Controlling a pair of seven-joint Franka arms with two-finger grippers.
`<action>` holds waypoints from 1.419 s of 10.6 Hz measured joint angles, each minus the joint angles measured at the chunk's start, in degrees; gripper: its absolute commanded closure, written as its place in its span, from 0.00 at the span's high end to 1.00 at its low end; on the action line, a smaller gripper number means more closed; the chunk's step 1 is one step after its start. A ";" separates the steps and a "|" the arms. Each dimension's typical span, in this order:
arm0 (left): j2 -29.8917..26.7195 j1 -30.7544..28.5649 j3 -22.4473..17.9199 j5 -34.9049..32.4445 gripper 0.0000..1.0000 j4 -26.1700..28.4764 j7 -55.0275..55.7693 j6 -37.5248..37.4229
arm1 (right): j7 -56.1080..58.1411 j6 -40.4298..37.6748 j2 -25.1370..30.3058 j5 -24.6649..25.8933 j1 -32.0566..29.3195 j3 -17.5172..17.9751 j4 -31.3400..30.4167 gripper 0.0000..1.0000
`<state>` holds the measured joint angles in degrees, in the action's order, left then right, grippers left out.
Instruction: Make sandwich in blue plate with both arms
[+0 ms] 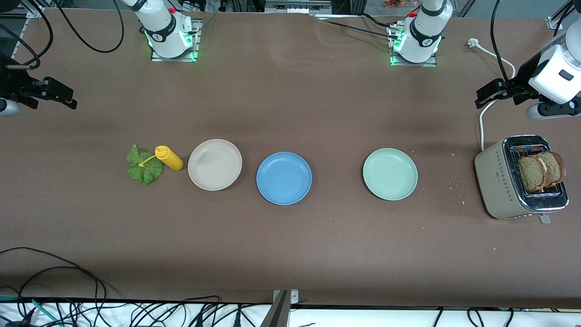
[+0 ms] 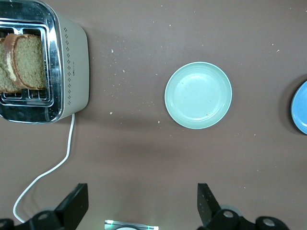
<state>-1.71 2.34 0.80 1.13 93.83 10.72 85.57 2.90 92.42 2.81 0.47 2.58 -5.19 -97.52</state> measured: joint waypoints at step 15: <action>10.46 -7.27 -1.43 -9.24 1.00 -0.89 -7.81 4.28 | 0.00 -0.18 0.05 -0.02 0.52 0.20 0.06 1.00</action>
<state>8.74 -4.93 -0.63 -8.12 92.93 2.91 89.85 2.90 92.24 2.86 0.45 3.10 -5.00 -97.45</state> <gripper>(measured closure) 0.000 0.000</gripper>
